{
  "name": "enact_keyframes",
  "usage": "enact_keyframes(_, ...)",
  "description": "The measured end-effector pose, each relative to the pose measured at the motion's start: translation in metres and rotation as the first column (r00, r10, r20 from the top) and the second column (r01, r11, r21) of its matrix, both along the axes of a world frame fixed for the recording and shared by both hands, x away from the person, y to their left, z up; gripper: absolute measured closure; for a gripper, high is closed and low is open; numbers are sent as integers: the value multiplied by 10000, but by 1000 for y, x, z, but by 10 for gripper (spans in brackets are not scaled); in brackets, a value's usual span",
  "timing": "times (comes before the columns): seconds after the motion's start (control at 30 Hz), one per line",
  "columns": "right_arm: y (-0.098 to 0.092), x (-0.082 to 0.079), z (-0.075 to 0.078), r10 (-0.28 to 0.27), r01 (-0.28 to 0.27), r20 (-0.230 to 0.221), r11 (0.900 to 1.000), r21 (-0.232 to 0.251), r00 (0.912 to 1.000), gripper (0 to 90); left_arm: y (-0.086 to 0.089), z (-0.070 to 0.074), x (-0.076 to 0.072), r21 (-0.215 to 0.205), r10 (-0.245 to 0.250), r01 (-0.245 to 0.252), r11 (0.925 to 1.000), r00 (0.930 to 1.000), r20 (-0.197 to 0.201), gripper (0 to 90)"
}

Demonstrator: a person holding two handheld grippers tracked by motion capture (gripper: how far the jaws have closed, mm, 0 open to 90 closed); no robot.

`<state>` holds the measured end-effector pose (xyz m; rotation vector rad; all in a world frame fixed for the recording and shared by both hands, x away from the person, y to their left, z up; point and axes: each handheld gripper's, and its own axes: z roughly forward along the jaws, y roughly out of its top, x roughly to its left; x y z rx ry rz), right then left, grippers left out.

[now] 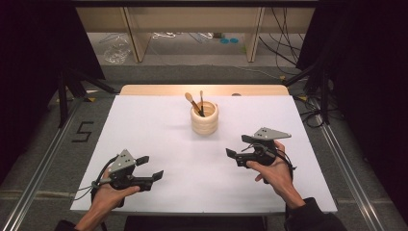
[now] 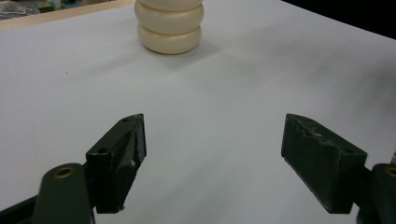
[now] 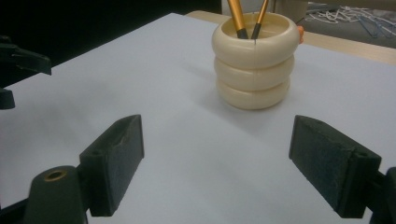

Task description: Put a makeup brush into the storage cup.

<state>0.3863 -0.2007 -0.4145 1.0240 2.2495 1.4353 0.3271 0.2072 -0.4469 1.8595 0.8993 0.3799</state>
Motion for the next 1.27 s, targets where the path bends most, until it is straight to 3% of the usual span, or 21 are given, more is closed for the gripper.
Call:
enact_keyframes(0.63,-14,-36,-13,-77,79,-187,9999,130,9998,169,0,1,-1,-122,15,-14,9999,10000,75,218)
enact_keyframes(0.77,-17,-39,-15,-99,103,-132,9994,317,9999,170,0,0,-1,-135,26,-25,9999,10000,61,218)
enact_keyframes(0.87,-20,-41,-16,-73,76,-217,9999,137,9997,170,0,0,-1,-128,2,-1,9999,10000,68,217)
enact_keyframes(1.27,-23,-44,-20,-196,202,-312,9996,182,9993,165,-2,0,0,-158,4,-4,9999,10000,2,217)
